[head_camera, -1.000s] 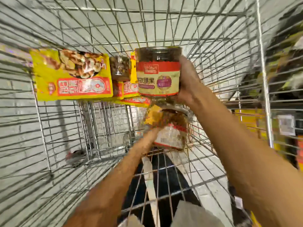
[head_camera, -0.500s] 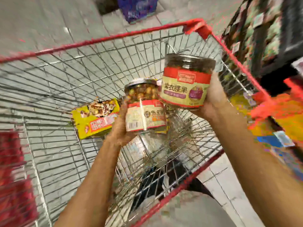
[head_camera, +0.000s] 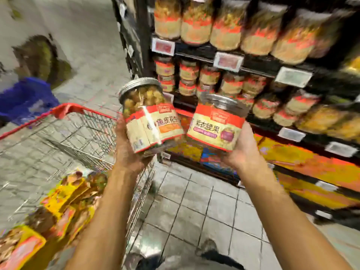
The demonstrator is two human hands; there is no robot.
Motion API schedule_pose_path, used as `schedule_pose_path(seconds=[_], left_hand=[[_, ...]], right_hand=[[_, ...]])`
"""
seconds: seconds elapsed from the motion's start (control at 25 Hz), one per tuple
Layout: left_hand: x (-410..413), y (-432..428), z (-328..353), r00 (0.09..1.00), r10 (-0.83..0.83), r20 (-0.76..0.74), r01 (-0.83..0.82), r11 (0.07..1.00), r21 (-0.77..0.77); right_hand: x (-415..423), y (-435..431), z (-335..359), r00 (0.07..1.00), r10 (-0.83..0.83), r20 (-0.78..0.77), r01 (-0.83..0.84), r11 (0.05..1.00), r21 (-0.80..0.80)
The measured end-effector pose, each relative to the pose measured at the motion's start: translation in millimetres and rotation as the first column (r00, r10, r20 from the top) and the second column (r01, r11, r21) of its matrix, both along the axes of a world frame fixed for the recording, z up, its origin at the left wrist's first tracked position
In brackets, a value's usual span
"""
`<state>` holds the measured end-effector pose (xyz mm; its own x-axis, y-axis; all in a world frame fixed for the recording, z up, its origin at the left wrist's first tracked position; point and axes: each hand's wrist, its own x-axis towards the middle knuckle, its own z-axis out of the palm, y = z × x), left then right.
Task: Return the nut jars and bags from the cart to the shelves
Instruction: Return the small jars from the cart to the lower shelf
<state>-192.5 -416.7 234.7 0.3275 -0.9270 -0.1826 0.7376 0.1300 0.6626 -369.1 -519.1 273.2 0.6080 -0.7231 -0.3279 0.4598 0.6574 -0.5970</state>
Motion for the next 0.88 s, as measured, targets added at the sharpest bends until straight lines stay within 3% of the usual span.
schedule_pose_path(seconds=[0.04, 0.12, 0.24, 0.36, 0.44, 0.6, 0.88], left_hand=[[-20.2, -19.1, 5.3, 0.997, 0.076, 0.001, -0.076, 0.995, 0.069], [-55.9, -54.8, 10.6, 1.000, -0.017, 0.023, 0.014, 0.993, 0.121], [-100.6, -99.3, 18.4, 0.965, -0.172, 0.199, 0.127, 0.968, 0.218], [-139.5, -143.5, 37.8, 0.959, -0.208, 0.191, 0.208, 0.978, 0.020], [-158.9, -177.9, 53.2, 0.951, -0.244, 0.189, 0.252, 0.968, -0.018], [-195.7, -241.0, 70.1, 0.936, -0.174, 0.305, 0.191, 0.981, -0.026], [-272.4, -316.4, 79.8, 0.822, 0.069, 0.566, 0.011, 0.990, -0.137]], right_hand=[[-27.1, -10.9, 5.4, 1.000, -0.031, -0.003, 0.031, 1.000, -0.004], [-73.7, -29.5, 16.9, 0.995, -0.086, -0.054, 0.083, 0.995, -0.057], [-126.3, -54.6, 28.2, 0.978, -0.205, -0.043, 0.203, 0.978, -0.055], [-164.5, -79.6, 31.5, 0.945, -0.327, -0.023, 0.327, 0.945, 0.008], [-180.7, -93.8, 32.2, 0.920, -0.391, -0.021, 0.392, 0.920, 0.025], [-204.3, -116.8, 29.7, 0.858, -0.514, -0.005, 0.514, 0.858, 0.018], [-250.3, -147.8, 17.8, 0.754, -0.656, -0.041, 0.657, 0.751, 0.074]])
